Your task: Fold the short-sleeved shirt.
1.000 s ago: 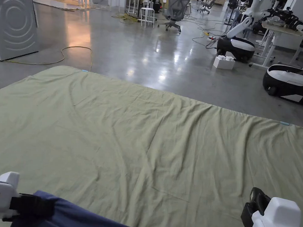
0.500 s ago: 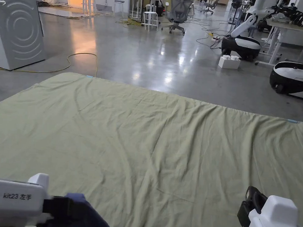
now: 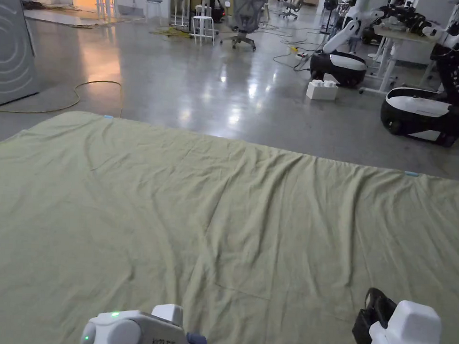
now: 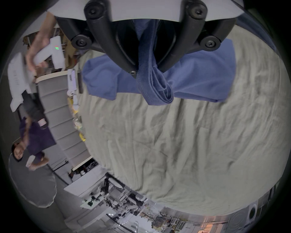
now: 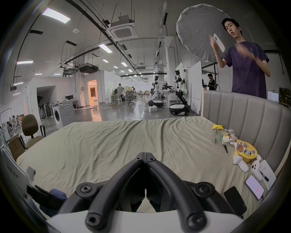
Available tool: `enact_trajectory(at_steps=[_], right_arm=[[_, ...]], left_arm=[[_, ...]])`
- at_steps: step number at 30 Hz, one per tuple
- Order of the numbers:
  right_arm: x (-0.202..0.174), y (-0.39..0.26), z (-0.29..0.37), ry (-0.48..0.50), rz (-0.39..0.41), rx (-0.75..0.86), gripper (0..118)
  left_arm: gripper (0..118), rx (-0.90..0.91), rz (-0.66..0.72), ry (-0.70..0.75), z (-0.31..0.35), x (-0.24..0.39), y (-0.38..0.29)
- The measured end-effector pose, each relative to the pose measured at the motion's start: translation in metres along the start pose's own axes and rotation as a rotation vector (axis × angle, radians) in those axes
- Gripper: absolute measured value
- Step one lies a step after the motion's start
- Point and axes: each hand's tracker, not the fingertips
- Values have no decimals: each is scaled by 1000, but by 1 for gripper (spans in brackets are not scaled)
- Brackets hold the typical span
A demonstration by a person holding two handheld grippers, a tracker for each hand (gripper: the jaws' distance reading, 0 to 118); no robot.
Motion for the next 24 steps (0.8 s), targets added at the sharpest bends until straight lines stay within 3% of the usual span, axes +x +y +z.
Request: enact_trajectory(at_steps=[7, 9, 10, 13, 14, 21, 22, 24], right_arm=[[11, -7, 5, -27, -4, -20, 0], [13, -8, 5, -32, -6, -25, 0], [14, -8, 5, -34, -5, -27, 0], [15, -9, 5, -37, -4, -30, 0], [15, -9, 5, -37, -2, -32, 0], [13, -10, 6, -34, -3, -34, 0], [13, -10, 6, -33, -1, -35, 0], [13, -11, 6, -33, -2, -36, 0]], left_arm=[[12, -38, -17, 84, -37, 8, -9], [17, -48, -13, 83, -35, 10, -10], [23, -48, -8, 58, -31, 9, -10], [62, -39, 9, -10, -15, 10, -5], [67, -30, 4, -13, -7, 10, -2], [64, 68, -27, -5, 28, -2, 13], [60, 65, -30, 16, 26, -3, 12], [37, 40, -62, 78, 17, -4, 8]])
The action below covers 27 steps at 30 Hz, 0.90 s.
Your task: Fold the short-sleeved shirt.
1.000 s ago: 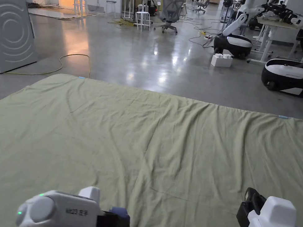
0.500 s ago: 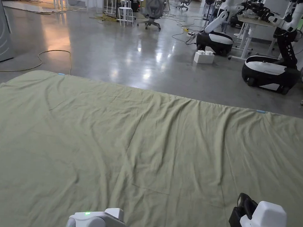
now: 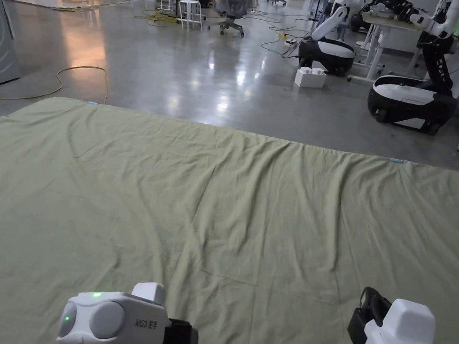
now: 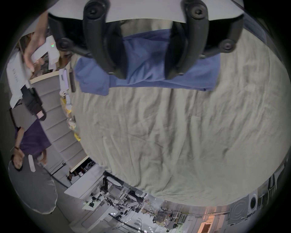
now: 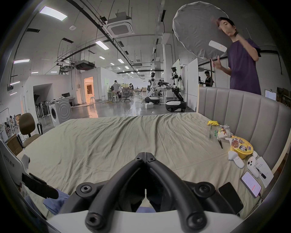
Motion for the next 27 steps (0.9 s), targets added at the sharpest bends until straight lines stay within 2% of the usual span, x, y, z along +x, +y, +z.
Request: enact_trajectory(at_steps=[1, 6, 8, 10, 12, 16, 20, 25, 26, 27], right_arm=[[0, 0, 0, 1, 0, -1, 0], [2, -2, 1, -2, 1, -7, 0], [3, -3, 3, -1, -2, -11, 0], [3, -3, 5, 0, -1, -8, 0], [3, -3, 7, 0, 4, -8, 0], [3, -5, 7, 2, 8, -14, 0], [3, -7, 8, 3, 4, -19, 0], [2, -5, 7, 4, 5, -18, 0], [2, -4, 7, 4, 5, -16, 0], [2, -4, 8, 5, 6, -14, 0]], left_arm=[[26, -16, -16, 8, -7, 2, -4], [20, -86, -36, -11, -41, 17, -22], [20, -94, -88, 9, -51, 26, -29], [15, -88, -131, 0, -54, 36, -35], [15, -99, -122, -93, -55, 44, -41], [15, -102, -190, -56, -67, 60, -55], [15, -100, -140, -74, -71, 55, -58], [16, -111, -125, -180, -53, 39, -46], [20, -98, -124, -200, -43, 32, -43], [30, -77, -125, -215, -34, 26, -39]])
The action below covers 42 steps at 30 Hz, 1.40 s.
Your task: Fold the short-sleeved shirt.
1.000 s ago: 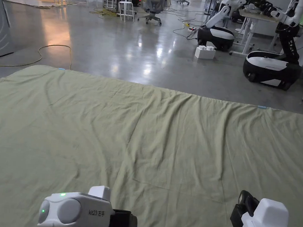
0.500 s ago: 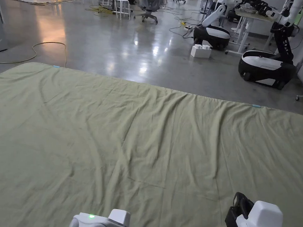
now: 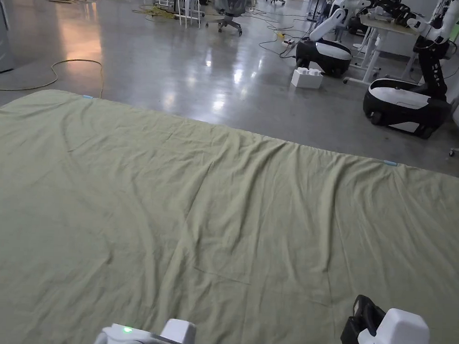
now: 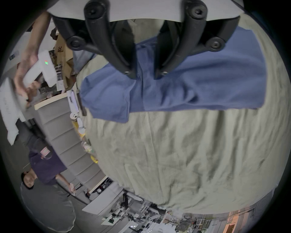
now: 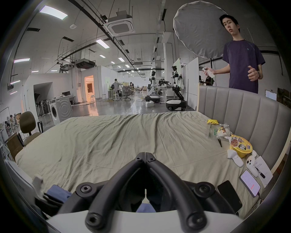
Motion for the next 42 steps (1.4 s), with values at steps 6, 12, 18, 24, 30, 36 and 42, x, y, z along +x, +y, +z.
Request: enact_trajectory(at_steps=[6, 12, 18, 24, 30, 36, 42], right_arm=[[-3, 3, -2, 8, 13, 3, 0], [-9, 3, -5, 13, 8, 0, 0], [-13, 3, -4, 27, 32, 0, 0], [-13, 0, -3, 21, 37, -18, 0], [-12, -4, -1, 10, 46, -34, 0], [-10, -6, -3, -1, 45, -40, 0], [-11, -1, -4, 9, 53, -27, 0]], left_arm=[[82, 130, 38, 14, 69, -67, 9], [82, 129, 242, -38, 80, -149, -5], [81, 131, 434, -175, 56, -188, -27], [64, 142, 517, -372, 33, -196, -34], [19, 147, 511, -308, 27, -185, -38], [14, 181, 397, -206, 49, -159, -29], [13, 211, 263, -106, 93, -146, -8]])
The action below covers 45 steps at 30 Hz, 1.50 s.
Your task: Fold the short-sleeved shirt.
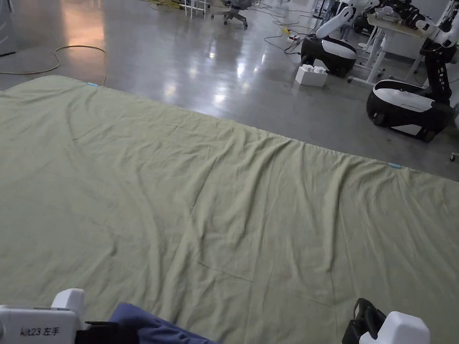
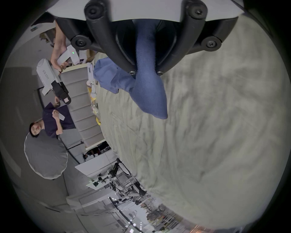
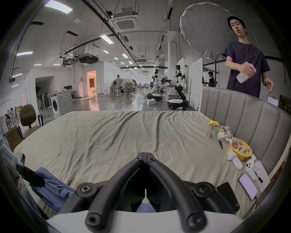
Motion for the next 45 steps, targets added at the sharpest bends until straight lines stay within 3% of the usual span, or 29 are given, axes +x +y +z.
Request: enact_trajectory(at_steps=[10, 19, 31, 45], right_arm=[[-9, 9, -5, 46, 0, 31, 0], [-12, 9, -8, 83, -33, 54, 0], [-1, 1, -7, 79, -55, 46, 0], [13, -9, -3, 35, -67, 13, 0]], left_arm=[[13, 82, -82, 314, 99, 15, 38], [13, 66, -212, 468, 87, 82, 29], [13, 2, -304, 437, 29, 159, 14], [15, -174, -291, 347, -111, 201, -31]])
